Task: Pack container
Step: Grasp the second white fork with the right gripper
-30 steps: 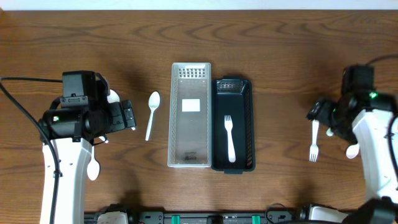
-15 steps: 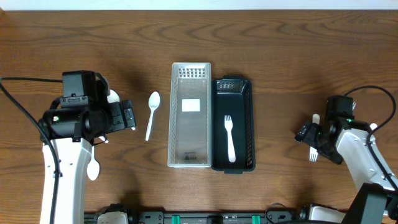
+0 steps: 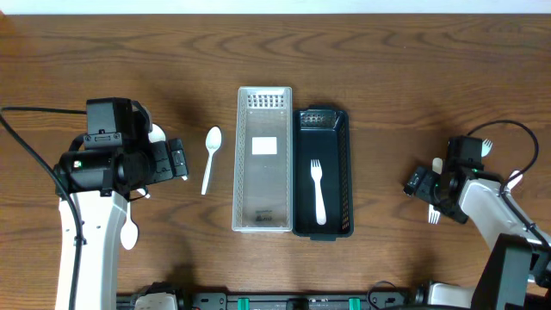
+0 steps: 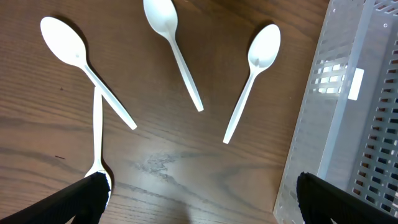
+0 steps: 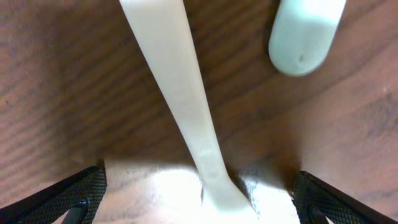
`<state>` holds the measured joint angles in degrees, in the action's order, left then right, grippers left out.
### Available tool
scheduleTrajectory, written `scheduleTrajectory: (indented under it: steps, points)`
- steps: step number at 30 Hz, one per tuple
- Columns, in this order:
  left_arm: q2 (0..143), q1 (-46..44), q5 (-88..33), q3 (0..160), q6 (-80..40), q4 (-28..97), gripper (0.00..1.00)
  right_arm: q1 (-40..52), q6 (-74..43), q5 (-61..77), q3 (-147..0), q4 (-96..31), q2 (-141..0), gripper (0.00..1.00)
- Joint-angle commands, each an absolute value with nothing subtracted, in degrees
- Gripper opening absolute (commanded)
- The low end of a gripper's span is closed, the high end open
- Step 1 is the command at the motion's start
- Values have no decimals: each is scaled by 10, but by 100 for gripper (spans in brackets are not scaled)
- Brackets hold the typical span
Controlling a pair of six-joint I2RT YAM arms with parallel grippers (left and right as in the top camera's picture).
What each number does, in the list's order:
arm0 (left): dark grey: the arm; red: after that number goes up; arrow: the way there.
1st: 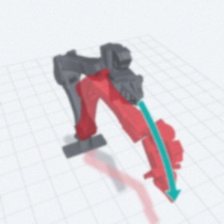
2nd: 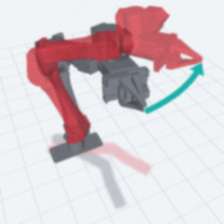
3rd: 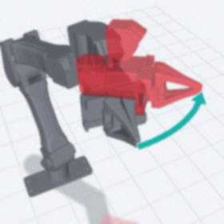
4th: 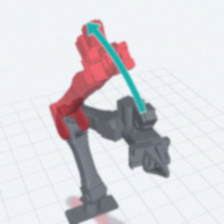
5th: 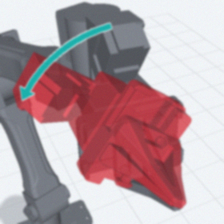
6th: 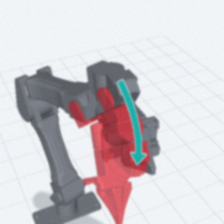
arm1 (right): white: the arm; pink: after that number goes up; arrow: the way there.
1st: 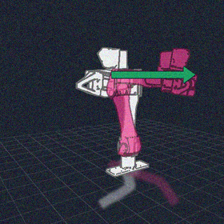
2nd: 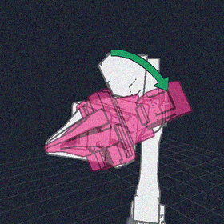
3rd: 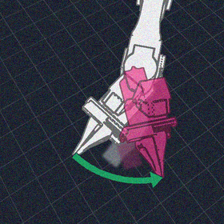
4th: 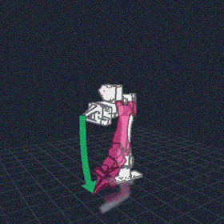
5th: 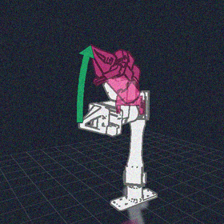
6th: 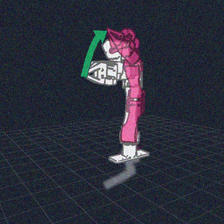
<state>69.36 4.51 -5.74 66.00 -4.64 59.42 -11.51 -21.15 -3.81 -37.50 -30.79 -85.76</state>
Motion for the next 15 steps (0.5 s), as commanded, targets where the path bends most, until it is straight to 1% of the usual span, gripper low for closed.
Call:
scheduleTrajectory:
  steps: [1, 2, 6, 10, 11, 15]
  points:
    - [696, 49, -51, 665, -49, 595, 98, -119, -201, -30, -362, -308, -902, 99]
    - [696, 49, -51, 665, -49, 595, 98, -119, -201, -30, -362, -309, -906, 98]
    - [696, 49, -51, 665, -49, 595, 98, -119, -201, -30, -362, -322, -909, 84]
    - [696, 49, -51, 665, -49, 595, 98, -119, -201, -30, -362, -347, -909, 76]
    - [696, 49, -51, 665, -49, 595, 98, -119, -201, -30, -362, -354, -909, 75]
    - [696, 49, -51, 665, -49, 595, 98, -119, -209, -30, -362, -372, -909, 74]
